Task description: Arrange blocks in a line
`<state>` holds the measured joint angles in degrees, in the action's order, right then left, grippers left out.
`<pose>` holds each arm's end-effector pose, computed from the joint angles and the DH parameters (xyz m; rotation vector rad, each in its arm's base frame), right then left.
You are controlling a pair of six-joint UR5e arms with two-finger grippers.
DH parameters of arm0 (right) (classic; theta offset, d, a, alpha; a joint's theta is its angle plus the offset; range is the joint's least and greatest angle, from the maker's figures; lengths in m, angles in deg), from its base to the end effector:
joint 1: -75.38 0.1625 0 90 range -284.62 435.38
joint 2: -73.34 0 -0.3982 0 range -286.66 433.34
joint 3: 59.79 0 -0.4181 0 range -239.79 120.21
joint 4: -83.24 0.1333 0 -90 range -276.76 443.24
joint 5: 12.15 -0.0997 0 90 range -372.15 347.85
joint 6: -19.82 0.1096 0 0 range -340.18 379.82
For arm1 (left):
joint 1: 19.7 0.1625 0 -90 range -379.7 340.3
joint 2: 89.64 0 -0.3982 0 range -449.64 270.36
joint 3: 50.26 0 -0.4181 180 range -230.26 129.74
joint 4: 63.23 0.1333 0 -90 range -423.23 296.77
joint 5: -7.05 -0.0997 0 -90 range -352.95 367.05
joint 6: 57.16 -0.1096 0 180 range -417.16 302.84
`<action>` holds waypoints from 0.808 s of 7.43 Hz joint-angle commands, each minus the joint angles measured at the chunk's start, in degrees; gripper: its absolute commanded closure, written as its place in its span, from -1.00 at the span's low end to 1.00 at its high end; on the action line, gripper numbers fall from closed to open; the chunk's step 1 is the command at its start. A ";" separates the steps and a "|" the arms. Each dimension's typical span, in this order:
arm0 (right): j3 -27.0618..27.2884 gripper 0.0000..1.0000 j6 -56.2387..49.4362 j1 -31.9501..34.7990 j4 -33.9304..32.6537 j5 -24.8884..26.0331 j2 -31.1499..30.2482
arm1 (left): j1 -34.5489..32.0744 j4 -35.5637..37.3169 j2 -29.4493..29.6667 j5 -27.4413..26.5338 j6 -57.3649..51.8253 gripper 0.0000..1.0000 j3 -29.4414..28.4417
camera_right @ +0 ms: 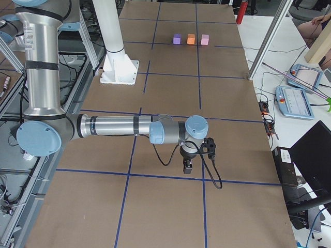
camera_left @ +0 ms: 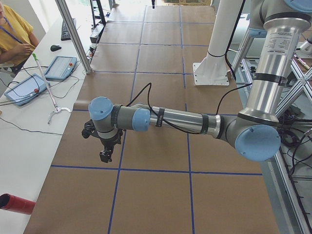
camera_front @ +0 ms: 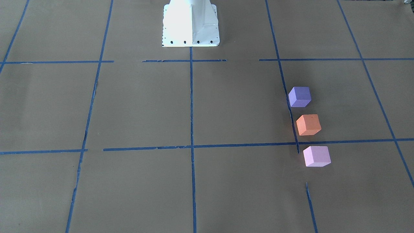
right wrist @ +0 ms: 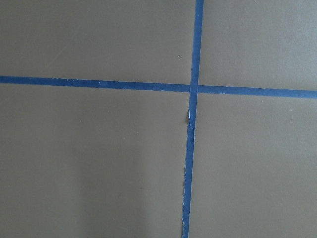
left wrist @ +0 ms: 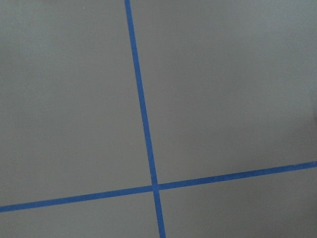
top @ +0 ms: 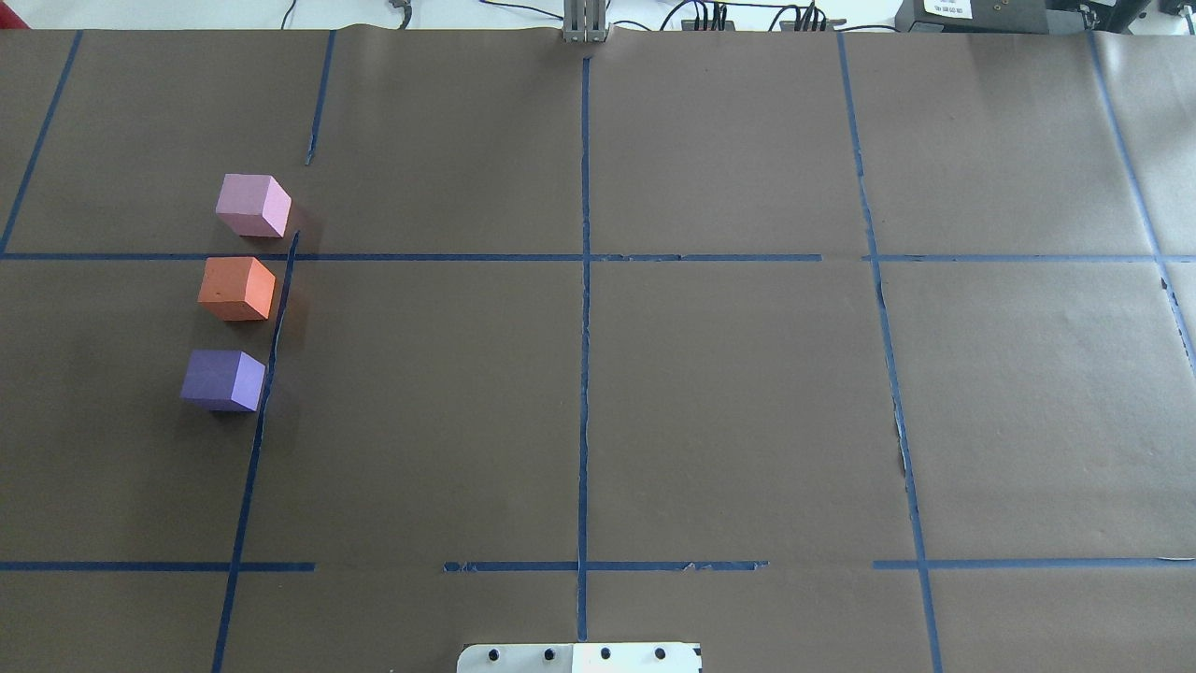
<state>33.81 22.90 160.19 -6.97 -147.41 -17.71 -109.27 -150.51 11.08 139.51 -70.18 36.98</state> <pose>0.0088 -0.5161 0.6150 -0.0184 -0.7906 -0.0510 -0.0548 -0.5952 0.5673 0.1684 0.7286 0.2576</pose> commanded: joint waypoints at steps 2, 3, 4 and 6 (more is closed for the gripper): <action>0.00 -1.00 -0.01 0.00 0.03 0.00 0.00 | -4.27 -3.32 -3.66 0.86 -6.37 -1.00 -0.93; 0.00 -1.00 -0.01 0.00 0.03 0.00 0.00 | -6.65 -2.73 -3.69 0.87 -6.14 -1.00 -0.93; 0.00 -1.00 -0.01 0.00 0.03 0.00 0.00 | -6.76 -2.55 -3.77 3.30 -4.66 -1.00 -1.19; 0.00 -1.00 -0.01 0.00 -0.05 0.00 0.00 | -6.67 -1.76 -3.60 5.17 4.30 -0.99 -0.67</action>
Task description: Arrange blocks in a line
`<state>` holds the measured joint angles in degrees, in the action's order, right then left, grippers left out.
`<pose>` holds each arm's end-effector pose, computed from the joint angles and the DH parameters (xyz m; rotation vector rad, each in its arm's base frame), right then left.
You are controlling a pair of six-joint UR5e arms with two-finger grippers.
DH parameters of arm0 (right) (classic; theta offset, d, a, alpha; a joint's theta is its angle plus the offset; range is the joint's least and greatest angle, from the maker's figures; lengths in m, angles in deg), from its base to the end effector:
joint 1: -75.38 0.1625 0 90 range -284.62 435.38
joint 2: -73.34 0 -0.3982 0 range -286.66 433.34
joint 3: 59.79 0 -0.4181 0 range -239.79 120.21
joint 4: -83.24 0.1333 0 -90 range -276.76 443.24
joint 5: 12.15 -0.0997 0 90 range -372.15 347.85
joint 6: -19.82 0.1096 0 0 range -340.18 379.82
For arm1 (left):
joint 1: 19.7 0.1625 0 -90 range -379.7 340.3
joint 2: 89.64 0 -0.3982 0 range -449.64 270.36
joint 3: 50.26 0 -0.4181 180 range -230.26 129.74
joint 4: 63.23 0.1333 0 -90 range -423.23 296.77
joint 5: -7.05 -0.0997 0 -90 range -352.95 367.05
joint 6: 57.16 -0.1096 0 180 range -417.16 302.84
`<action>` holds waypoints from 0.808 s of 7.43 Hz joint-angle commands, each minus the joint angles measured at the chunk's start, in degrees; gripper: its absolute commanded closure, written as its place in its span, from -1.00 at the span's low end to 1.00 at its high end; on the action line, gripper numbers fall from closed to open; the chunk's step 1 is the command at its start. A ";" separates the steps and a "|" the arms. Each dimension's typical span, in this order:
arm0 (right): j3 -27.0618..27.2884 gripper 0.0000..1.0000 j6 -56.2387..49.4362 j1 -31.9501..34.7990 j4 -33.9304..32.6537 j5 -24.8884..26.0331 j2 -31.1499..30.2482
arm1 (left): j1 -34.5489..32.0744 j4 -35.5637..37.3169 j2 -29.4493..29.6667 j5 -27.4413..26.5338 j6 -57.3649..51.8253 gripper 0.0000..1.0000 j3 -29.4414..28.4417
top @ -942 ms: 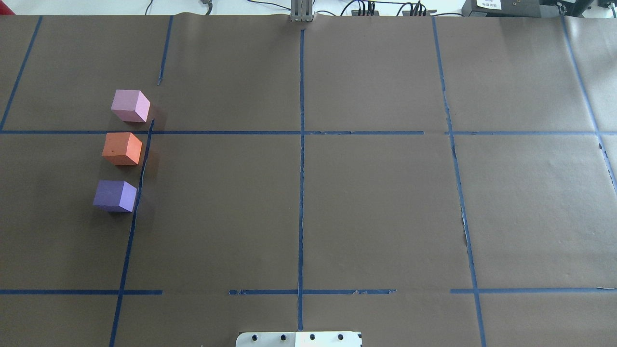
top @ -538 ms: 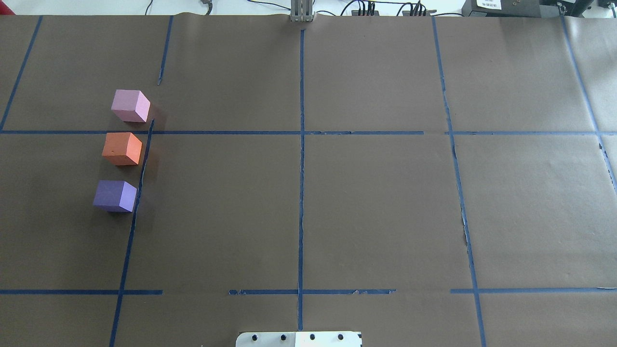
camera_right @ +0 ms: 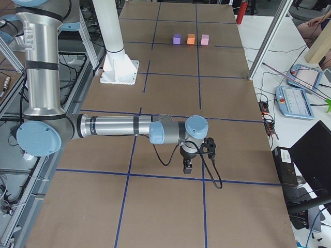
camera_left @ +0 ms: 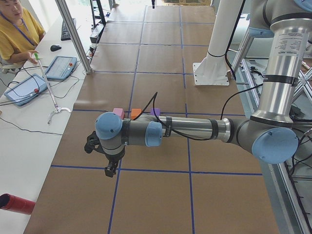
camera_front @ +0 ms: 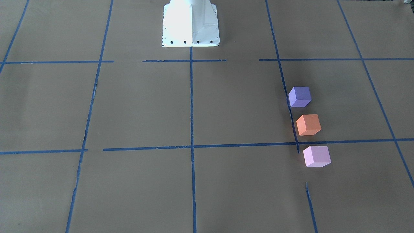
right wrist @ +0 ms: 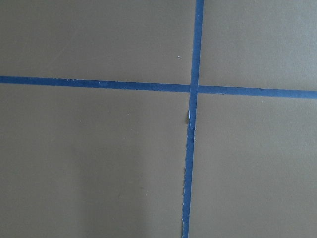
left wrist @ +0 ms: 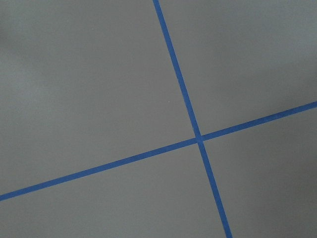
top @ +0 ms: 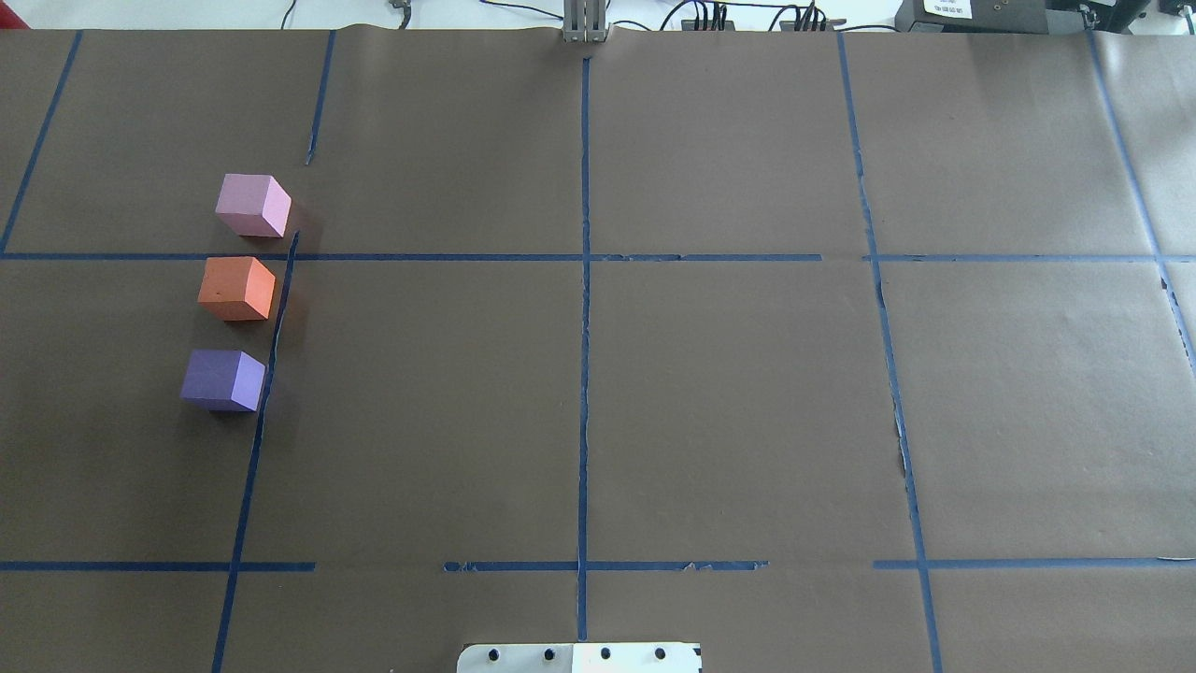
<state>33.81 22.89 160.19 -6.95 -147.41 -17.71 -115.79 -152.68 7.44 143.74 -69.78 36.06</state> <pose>0.0088 -0.5161 0.6150 -0.0180 -0.7907 -0.0513 -0.1137 -0.5609 0.6030 0.1789 0.7968 0.1278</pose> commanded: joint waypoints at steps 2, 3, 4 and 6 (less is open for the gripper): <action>0.00 -1.00 0.00 0.00 0.01 0.00 0.00 | 0.03 4.79 1.00 0.59 6.65 -0.99 0.43; 0.00 -1.00 0.00 0.00 0.01 0.00 0.00 | 0.12 4.89 1.09 0.33 6.82 -0.99 0.34; 0.00 -1.00 0.00 0.00 0.01 0.00 0.00 | 0.12 4.89 0.92 0.33 6.91 -0.99 0.43; 0.00 -1.00 0.00 0.00 0.01 0.00 0.00 | 0.12 4.72 0.91 0.24 6.73 -0.99 0.34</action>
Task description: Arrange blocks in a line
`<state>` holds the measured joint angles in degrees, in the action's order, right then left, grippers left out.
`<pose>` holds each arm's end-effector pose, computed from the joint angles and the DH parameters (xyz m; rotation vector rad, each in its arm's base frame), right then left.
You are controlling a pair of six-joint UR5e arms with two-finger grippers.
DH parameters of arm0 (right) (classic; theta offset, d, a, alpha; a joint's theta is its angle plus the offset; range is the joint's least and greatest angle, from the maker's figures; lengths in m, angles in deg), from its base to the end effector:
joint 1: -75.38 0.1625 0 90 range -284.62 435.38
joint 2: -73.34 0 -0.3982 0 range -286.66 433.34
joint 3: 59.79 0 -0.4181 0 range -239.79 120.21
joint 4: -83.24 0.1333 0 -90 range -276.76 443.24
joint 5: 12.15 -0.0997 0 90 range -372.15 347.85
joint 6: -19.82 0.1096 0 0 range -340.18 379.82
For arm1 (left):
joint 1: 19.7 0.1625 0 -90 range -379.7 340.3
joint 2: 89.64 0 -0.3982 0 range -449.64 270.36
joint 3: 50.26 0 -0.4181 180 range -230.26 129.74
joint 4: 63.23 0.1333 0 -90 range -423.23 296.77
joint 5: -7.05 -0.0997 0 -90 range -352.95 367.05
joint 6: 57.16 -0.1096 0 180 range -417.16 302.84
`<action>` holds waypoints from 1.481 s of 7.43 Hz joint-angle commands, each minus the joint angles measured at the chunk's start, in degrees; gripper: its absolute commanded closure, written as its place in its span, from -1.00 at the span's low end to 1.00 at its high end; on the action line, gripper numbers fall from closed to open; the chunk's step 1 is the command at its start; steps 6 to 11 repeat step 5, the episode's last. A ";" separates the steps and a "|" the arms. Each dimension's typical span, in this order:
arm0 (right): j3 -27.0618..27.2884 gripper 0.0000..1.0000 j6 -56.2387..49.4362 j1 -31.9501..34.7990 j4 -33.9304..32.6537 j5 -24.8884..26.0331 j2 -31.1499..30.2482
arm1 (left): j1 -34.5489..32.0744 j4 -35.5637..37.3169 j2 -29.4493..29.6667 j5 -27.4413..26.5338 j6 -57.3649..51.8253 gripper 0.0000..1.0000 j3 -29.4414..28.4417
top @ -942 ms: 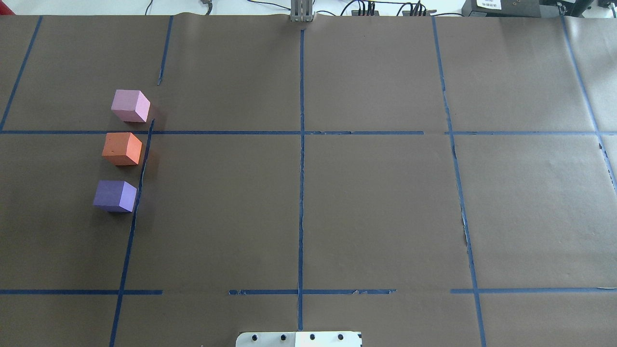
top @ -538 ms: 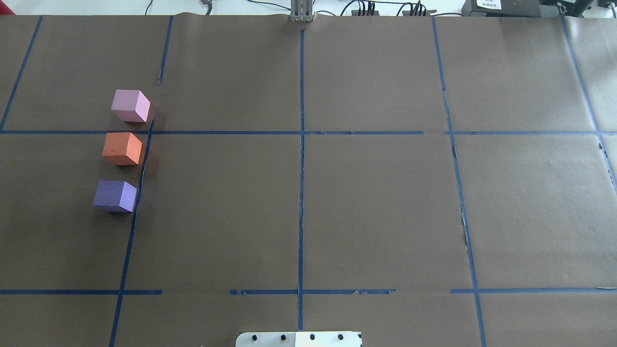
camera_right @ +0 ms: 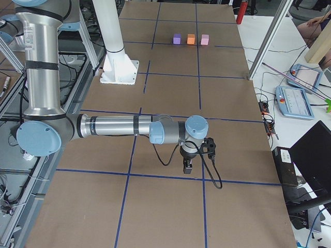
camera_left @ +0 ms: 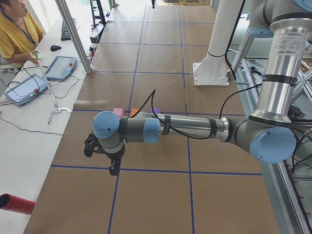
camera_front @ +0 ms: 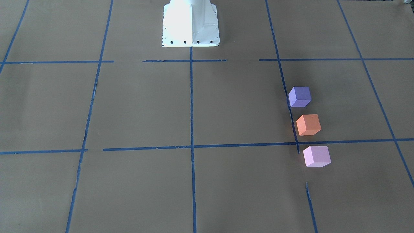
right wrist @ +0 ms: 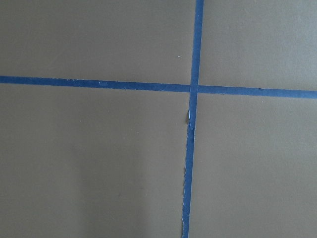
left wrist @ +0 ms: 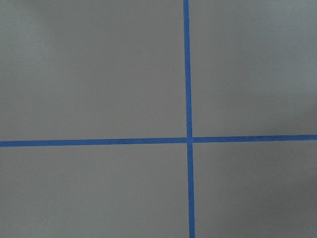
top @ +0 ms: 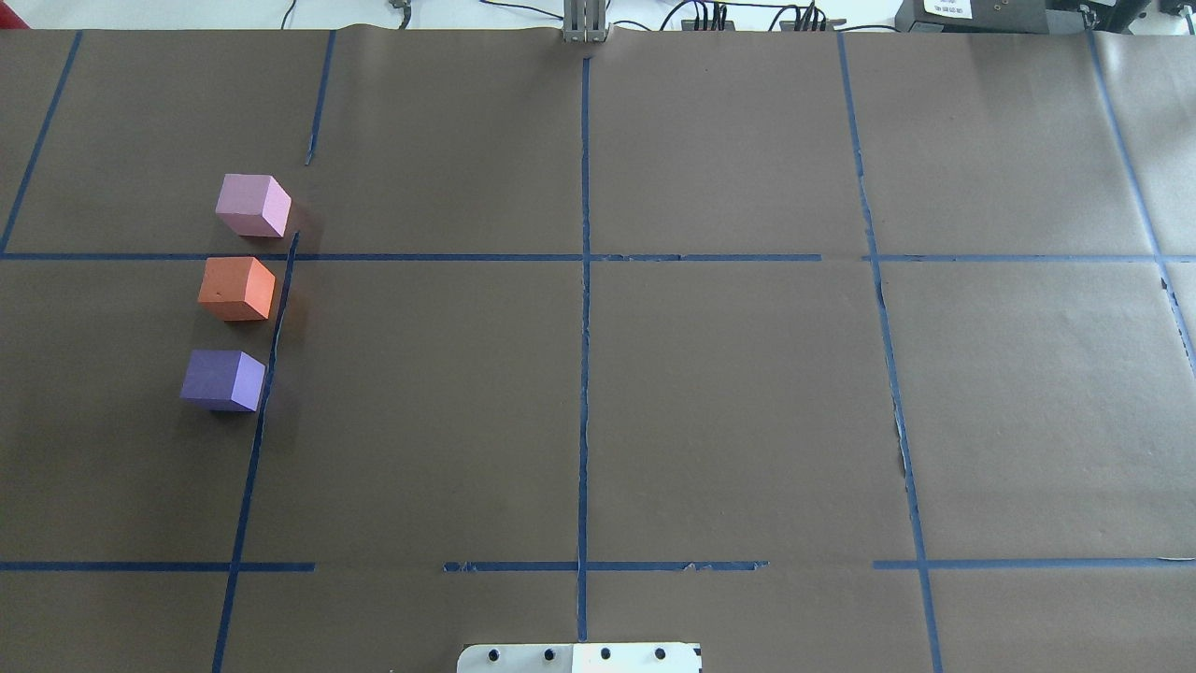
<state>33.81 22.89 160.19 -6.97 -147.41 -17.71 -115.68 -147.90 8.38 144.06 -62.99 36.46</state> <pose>0.0088 -0.5161 0.6150 -0.0183 -0.7906 -0.0512 -0.1123 -0.5625 0.5980 0.0747 0.8171 -0.0067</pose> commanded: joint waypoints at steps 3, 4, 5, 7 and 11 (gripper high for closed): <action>0.00 -1.00 0.00 0.00 0.03 -0.09 0.00 | 0.01 -0.24 -0.02 0.01 -0.23 -0.99 -0.06; 0.00 -1.00 0.00 0.00 -0.05 0.00 0.00 | 0.09 -0.33 0.07 0.01 -0.23 -0.99 0.11; 0.00 -1.00 0.00 0.00 0.03 0.00 0.00 | 0.09 -0.33 0.07 0.01 -0.23 -0.99 0.81; 0.00 -1.00 0.00 0.00 0.03 0.00 0.00 | 0.09 -0.33 0.07 0.01 -0.23 -0.99 0.81; 0.00 -1.00 0.00 0.00 0.03 0.00 0.00 | 0.09 -0.33 0.07 0.01 -0.23 -0.99 0.81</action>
